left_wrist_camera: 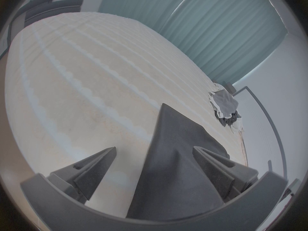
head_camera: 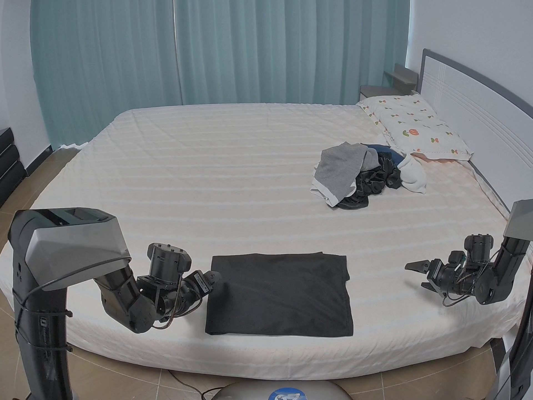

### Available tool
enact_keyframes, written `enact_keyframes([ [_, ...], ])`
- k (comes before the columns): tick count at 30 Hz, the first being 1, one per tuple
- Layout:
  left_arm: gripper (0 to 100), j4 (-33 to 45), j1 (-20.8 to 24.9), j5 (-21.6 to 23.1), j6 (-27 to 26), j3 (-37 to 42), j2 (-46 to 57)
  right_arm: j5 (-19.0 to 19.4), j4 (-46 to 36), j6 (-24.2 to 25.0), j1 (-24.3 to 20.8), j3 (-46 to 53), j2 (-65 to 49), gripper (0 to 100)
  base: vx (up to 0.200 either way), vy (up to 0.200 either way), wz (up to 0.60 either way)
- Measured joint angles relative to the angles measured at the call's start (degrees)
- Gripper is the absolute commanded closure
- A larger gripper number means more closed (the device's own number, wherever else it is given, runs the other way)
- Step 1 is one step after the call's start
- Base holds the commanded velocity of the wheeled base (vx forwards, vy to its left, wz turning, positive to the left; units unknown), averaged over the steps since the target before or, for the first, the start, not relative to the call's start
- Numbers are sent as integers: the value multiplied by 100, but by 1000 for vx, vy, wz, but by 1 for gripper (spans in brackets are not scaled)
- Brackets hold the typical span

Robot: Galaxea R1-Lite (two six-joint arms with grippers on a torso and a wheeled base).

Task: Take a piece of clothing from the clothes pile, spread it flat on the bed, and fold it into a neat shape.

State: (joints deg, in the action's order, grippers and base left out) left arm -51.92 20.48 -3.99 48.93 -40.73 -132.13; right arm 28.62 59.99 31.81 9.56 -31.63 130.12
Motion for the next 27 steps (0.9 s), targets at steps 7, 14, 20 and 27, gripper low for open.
enact_keyframes([
  [7,0,-679,-6,284,-684,-91,-413,9,6,-4,-13,7,12,0,0,0,0],
  [14,0,-1220,-4,417,-1079,77,-679,6,17,-13,-41,11,34,0,0,0,0],
  [20,0,-1314,55,425,-1143,99,-806,2,20,-24,-57,11,44,0,0,0,0],
  [27,0,-1743,143,432,-1139,115,-909,0,20,-28,-66,7,45,0,0,0,0],
])
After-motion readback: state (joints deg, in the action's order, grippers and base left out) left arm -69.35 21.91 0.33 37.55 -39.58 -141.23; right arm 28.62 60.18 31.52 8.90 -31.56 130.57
